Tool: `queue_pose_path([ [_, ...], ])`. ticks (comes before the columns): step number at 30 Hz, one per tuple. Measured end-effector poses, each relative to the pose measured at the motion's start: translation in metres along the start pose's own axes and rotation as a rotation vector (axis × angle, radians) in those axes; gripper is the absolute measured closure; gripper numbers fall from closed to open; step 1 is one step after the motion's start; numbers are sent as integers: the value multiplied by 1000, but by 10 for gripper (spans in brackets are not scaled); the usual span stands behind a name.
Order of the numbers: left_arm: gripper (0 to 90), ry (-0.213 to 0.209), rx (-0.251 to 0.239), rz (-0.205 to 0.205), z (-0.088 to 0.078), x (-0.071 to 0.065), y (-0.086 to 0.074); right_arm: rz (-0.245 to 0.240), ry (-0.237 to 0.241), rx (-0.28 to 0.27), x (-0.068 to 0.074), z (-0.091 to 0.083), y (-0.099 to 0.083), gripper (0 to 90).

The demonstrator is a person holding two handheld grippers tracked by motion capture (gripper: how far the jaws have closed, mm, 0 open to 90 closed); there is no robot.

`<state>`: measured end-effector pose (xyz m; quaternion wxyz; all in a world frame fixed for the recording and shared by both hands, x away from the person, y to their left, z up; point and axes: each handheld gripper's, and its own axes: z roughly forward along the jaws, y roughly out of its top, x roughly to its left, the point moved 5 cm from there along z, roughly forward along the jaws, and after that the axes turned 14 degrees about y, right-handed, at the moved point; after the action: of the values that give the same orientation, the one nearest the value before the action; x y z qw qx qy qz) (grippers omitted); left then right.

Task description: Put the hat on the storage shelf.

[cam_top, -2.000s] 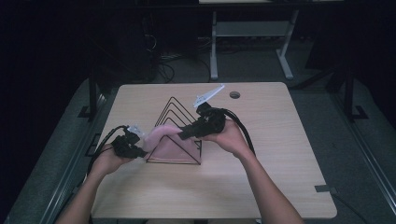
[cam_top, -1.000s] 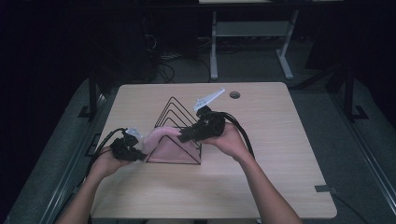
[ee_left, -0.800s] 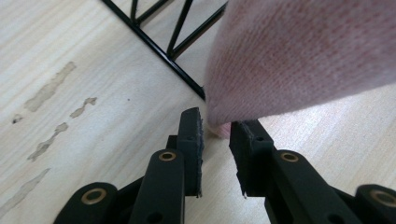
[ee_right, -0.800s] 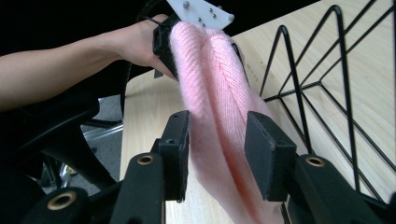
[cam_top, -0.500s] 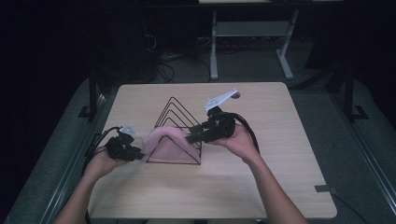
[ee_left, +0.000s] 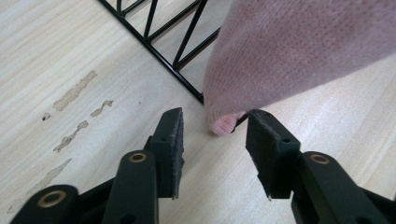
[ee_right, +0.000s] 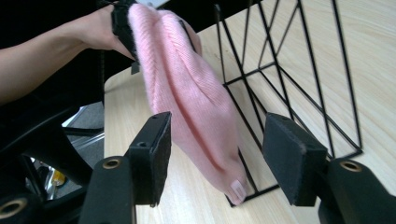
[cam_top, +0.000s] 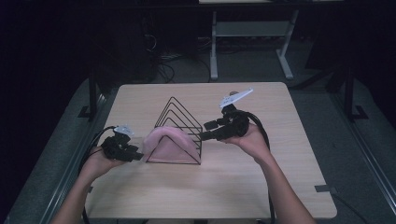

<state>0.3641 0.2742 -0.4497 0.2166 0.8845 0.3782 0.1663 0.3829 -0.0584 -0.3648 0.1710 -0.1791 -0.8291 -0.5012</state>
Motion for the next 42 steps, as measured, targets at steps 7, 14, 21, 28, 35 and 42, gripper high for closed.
queue_pose_path([
  [7, 499, 0, -5, -6, -3, 1, -3, 19, -36, -12, -5, -11, -7, 376],
  [14, 439, 1, -16, -15, -4, 0, -6, 35, -70, -18, -10, -22, -19, 362],
  [21, 413, 3, -17, -24, -6, 0, -6, 53, -88, -20, -12, -32, -30, 361],
  [28, 368, 1, -20, -34, -7, -2, -8, 81, -113, -31, -15, -44, -45, 340],
  [35, 348, 8, -29, -29, -7, -4, -9, 104, -145, -39, -17, -56, -63, 337],
  [42, 338, 10, -32, -31, -6, -5, -10, 125, -167, -57, -18, -67, -80, 330],
])
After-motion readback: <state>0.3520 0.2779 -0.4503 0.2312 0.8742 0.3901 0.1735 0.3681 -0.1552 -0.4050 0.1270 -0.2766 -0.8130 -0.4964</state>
